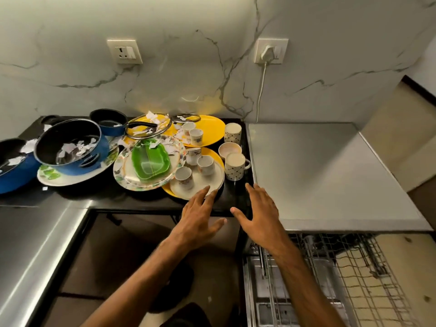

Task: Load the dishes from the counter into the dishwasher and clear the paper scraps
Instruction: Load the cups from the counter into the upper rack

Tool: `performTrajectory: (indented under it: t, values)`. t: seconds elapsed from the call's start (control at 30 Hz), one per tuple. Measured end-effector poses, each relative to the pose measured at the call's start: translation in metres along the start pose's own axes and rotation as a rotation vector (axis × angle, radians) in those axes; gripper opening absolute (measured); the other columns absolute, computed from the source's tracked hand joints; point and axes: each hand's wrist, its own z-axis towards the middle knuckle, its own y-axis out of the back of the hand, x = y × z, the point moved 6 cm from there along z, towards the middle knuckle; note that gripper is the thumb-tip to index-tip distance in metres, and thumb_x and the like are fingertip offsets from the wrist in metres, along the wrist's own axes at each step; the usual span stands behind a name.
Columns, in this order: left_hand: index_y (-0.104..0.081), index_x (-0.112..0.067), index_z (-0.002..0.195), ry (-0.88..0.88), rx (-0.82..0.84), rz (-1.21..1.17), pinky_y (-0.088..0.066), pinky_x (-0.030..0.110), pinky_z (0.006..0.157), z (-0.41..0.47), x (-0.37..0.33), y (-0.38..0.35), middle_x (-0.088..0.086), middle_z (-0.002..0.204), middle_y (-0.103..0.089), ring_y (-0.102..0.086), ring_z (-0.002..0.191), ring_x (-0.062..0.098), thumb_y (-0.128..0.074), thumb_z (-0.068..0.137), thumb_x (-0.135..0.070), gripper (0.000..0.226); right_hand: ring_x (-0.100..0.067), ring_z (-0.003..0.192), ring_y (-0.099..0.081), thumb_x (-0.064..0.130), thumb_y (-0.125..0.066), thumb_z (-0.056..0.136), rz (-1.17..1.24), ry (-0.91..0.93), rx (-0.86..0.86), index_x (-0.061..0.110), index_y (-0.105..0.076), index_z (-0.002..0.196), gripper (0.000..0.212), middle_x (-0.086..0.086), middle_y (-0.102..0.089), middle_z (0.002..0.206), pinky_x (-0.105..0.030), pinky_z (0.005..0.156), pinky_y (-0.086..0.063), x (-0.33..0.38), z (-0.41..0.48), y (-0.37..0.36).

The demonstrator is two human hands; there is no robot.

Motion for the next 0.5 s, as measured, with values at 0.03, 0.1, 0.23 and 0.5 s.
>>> performTrajectory:
  t: [0.03, 0.1, 0.23, 0.5]
  values:
    - [-0.01, -0.033, 0.162, -0.001, 0.006, -0.008, -0.014, 0.046, 0.124, 0.009, 0.003, 0.0, -0.004, 0.17, -0.003, -0.004, 0.156, 0.019, -0.063, 0.092, -0.057, 0.091, -0.017, 0.159, 0.002, 0.065, -0.053, 0.097, -0.003, -0.003, 0.004, 0.031, -0.008, 0.165, 0.088, 0.002, -0.004, 0.173, -0.042, 0.129, -0.006, 0.0, 0.007, -0.001]
    - [-0.012, -0.03, 0.163, -0.001, 0.023, -0.01, -0.014, 0.042, 0.124, 0.026, 0.011, 0.001, -0.002, 0.17, -0.005, -0.006, 0.156, 0.02, -0.063, 0.092, -0.056, 0.091, -0.017, 0.159, 0.001, 0.064, -0.054, 0.097, -0.019, -0.014, 0.017, 0.03, -0.008, 0.165, 0.088, 0.002, -0.004, 0.173, -0.041, 0.128, -0.007, 0.001, 0.021, -0.005]
    - [-0.011, -0.031, 0.163, -0.039, 0.059, -0.032, -0.017, 0.043, 0.125, 0.063, 0.021, 0.003, -0.002, 0.17, -0.006, -0.008, 0.156, 0.02, -0.063, 0.092, -0.055, 0.091, -0.018, 0.159, -0.003, 0.06, -0.057, 0.097, -0.008, -0.055, 0.032, 0.029, -0.008, 0.165, 0.089, 0.001, -0.006, 0.173, -0.043, 0.129, -0.01, 0.004, 0.051, -0.01]
    - [-0.02, -0.021, 0.162, -0.126, 0.111, -0.166, -0.02, 0.037, 0.125, 0.139, 0.034, 0.011, 0.001, 0.168, -0.019, -0.015, 0.155, 0.019, -0.072, 0.089, -0.048, 0.094, -0.022, 0.153, -0.027, 0.051, -0.065, 0.096, -0.019, -0.147, -0.03, 0.024, -0.016, 0.163, 0.088, -0.002, -0.025, 0.168, -0.043, 0.124, -0.027, 0.015, 0.11, -0.009]
